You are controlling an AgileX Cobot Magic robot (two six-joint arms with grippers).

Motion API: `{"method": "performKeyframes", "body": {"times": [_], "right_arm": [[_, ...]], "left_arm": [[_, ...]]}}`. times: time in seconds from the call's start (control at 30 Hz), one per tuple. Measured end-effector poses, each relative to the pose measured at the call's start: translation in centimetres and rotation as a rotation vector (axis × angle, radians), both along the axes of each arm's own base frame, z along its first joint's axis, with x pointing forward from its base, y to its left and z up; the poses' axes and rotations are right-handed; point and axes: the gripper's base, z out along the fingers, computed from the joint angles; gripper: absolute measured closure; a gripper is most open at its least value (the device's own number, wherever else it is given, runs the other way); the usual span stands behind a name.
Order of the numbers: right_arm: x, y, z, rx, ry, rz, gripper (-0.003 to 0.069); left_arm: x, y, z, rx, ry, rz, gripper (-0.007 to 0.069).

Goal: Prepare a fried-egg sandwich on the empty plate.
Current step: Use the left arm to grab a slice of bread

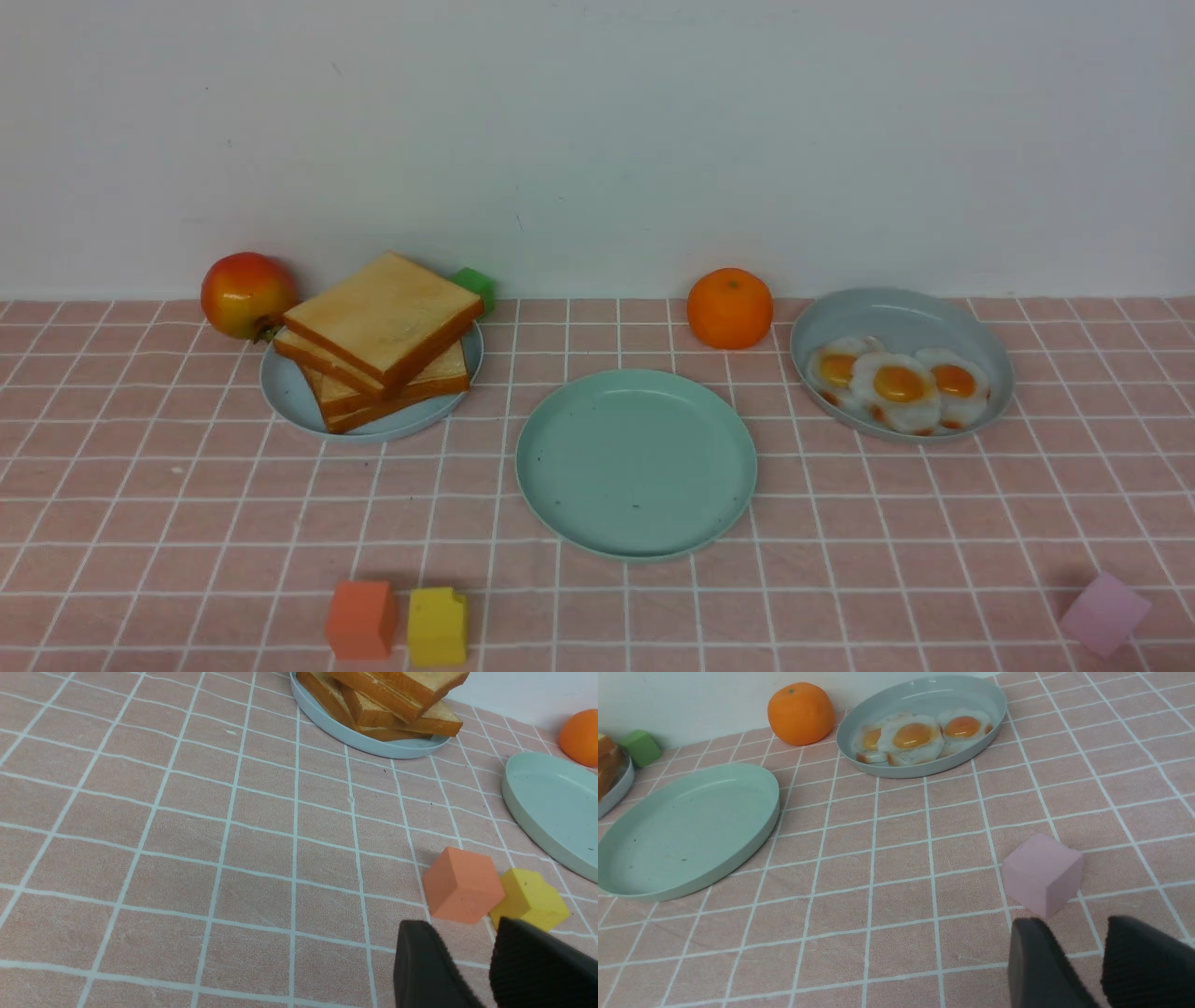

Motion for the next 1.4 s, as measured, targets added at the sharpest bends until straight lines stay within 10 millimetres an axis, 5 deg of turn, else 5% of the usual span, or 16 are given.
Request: {"method": "performKeyframes", "body": {"times": [1.27,1.4], "right_arm": [[0.0,0.0,0.0,0.000,0.000,0.000,0.0417],[0.0,0.0,0.0,0.000,0.000,0.000,0.0417]], "left_arm": [[0.0,0.0,0.0,0.002,-0.002,0.000,0.0386],[0.3,0.0,1.0,-0.056,-0.111,0.018,0.0386]]}}
